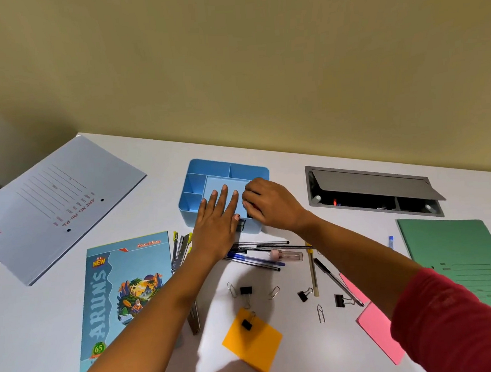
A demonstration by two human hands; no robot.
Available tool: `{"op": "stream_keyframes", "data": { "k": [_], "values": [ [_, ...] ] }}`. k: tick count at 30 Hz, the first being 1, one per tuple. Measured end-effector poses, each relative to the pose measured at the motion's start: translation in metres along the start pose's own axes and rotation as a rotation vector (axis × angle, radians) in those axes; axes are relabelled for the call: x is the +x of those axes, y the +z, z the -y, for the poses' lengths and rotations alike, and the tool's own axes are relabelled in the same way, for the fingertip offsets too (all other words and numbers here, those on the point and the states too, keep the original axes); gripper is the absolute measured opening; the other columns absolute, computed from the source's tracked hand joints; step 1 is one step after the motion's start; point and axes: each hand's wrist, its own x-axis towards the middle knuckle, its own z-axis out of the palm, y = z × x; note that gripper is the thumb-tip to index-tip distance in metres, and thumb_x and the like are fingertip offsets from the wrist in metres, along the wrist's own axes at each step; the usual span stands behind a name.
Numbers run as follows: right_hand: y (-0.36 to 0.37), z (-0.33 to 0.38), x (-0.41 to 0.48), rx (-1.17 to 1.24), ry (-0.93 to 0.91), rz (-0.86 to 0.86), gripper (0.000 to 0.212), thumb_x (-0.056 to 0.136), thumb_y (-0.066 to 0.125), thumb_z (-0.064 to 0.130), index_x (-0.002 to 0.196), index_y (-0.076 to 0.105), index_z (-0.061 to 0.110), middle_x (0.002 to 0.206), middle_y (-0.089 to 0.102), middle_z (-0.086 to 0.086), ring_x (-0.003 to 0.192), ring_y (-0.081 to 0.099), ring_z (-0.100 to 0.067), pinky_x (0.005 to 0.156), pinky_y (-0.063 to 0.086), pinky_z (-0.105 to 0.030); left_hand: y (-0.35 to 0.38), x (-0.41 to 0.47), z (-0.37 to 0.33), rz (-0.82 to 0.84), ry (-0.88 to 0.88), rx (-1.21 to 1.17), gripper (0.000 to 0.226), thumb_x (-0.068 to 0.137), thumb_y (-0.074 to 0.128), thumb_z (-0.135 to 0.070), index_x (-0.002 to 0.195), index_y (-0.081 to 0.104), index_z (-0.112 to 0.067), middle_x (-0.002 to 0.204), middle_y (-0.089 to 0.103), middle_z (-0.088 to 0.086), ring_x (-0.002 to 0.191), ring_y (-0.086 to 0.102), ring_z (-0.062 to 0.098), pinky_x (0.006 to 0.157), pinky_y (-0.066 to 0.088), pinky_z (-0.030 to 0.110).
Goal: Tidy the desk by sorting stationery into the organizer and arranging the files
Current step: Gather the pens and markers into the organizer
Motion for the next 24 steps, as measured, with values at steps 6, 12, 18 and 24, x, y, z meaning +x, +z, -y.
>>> {"op": "stream_keyframes", "data": {
  "k": [6, 12, 18, 24],
  "values": [
    [0.011, 0.028, 0.007, 0.120, 0.375, -0.163, 0.011, 0.087, 0.059, 0.014, 0.091, 0.065, 0.005, 0.089, 0.064, -0.010, 0.083, 0.057, -0.023, 0.071, 0.051, -0.034, 0.001, 0.000, 0.000, -0.009, -0.004, 0.000, 0.069, 0.088, -0.008, -0.051, 0.151, 0.001, -0.026, 0.160, -0.003, 0.001, 0.148, -0.006, 0.022, 0.114, -0.012, 0.034],
    [0.009, 0.020, -0.011, 0.044, 0.118, -0.057, 0.018, 0.087, 0.062, 0.018, 0.099, 0.065, 0.006, 0.098, 0.065, -0.011, 0.088, 0.059, -0.024, 0.078, 0.050, -0.033, 0.001, -0.002, -0.001, -0.029, 0.005, -0.007, 0.068, 0.089, -0.007, -0.052, 0.151, 0.002, -0.025, 0.160, -0.002, 0.001, 0.148, -0.004, 0.023, 0.116, -0.010, 0.035],
    [0.008, 0.015, -0.010, 0.060, 0.062, -0.023, 0.019, 0.088, 0.061, 0.021, 0.099, 0.064, 0.007, 0.098, 0.065, -0.012, 0.088, 0.059, -0.026, 0.078, 0.051, -0.036, 0.002, -0.002, -0.001, -0.028, 0.004, -0.002, 0.067, 0.090, -0.006, -0.051, 0.151, 0.002, -0.025, 0.160, -0.001, 0.002, 0.147, -0.005, 0.023, 0.116, -0.009, 0.036],
    [-0.002, 0.022, -0.010, 0.153, 0.159, -0.084, 0.023, 0.087, 0.058, 0.032, 0.095, 0.065, 0.012, 0.100, 0.064, -0.006, 0.098, 0.056, -0.021, 0.087, 0.043, -0.033, 0.002, -0.002, 0.000, -0.027, 0.015, 0.009, 0.068, 0.089, -0.007, -0.051, 0.152, 0.003, -0.025, 0.160, -0.005, 0.002, 0.147, -0.008, 0.023, 0.116, -0.010, 0.037]
  ]
}}
